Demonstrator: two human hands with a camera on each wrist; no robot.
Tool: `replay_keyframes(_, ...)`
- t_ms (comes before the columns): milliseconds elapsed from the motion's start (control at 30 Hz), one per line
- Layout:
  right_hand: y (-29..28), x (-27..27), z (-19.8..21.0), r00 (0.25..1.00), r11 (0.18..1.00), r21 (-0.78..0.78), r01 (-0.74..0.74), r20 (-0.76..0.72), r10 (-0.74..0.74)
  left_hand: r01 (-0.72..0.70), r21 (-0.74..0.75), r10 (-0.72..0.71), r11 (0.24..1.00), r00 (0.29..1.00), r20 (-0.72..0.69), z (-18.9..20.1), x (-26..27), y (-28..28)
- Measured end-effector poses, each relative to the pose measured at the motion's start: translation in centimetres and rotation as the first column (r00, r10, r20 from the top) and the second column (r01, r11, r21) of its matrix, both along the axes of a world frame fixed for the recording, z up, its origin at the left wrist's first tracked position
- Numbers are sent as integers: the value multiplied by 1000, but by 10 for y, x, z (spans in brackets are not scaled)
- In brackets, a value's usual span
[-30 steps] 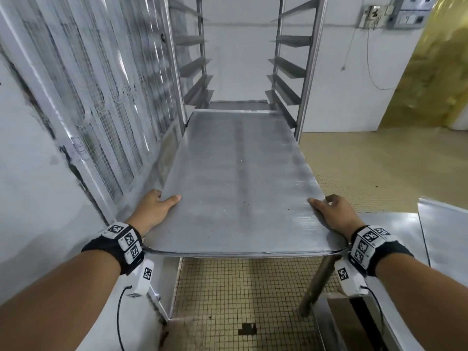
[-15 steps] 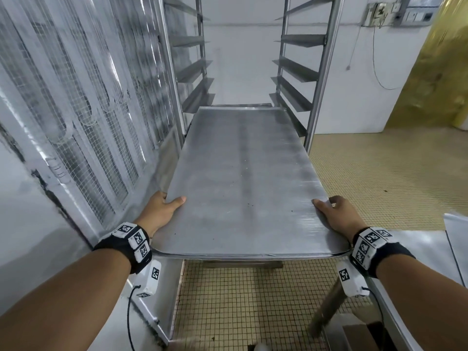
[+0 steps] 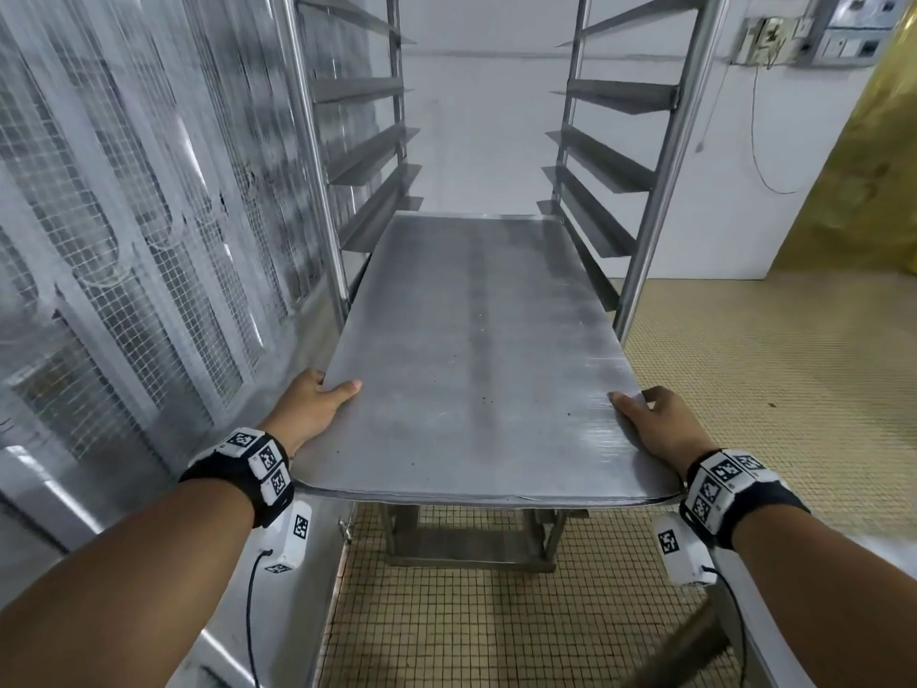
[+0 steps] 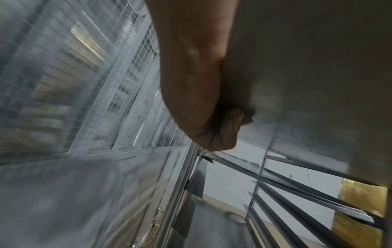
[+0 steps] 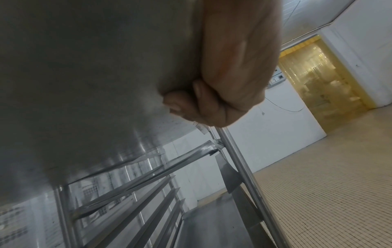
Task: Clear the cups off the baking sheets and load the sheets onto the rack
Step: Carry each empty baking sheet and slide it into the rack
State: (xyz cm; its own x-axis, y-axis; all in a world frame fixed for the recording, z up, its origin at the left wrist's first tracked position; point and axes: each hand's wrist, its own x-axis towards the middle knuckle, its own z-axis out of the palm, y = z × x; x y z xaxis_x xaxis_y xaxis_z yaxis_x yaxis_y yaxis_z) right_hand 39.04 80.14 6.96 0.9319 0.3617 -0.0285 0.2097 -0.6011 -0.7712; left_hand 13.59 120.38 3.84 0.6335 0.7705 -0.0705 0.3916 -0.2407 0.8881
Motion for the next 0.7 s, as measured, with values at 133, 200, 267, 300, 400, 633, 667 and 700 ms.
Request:
replay_keyframes(133, 17, 19, 10, 1000, 1000, -20, -15, 21, 16, 40, -23, -39, 999, 999, 12, 7, 21, 18)
replay_keyframes(200, 24, 29, 13, 1000, 1000, -21, -16, 12, 16, 41, -14, -41, 999, 999, -8, 13, 30, 25)
replay_keyframes(267, 30, 38, 16, 1000, 999, -25, -20, 11, 20, 42, 10, -42, 999, 999, -35, 23, 37, 28)
replay_keyframes(300, 34, 43, 16, 1000, 999, -29, -24, 10, 24, 47, 30, -45, 998, 997, -62, 28, 39, 30)
replay_keyframes(400, 41, 52, 15, 999, 998, -53, -30, 12, 31, 84, 85, -70, 993, 985, -157, 39, 42, 33)
replay_keyframes(633, 48, 60, 18, 998, 979, -198, -37, 33, 44, 185, 221, -114, 958, 948, -299, 58, 18, 1)
replay_keyframes(667, 47, 58, 21, 998, 971, -236, -42, 46, 54, 209, 251, -123, 945, 940, -317, 61, 12, -5)
replay_keyframes(700, 45, 53, 26, 997, 963, -264, -46, 53, 62, 226, 278, -125, 934, 932, -340, 66, 6, -12)
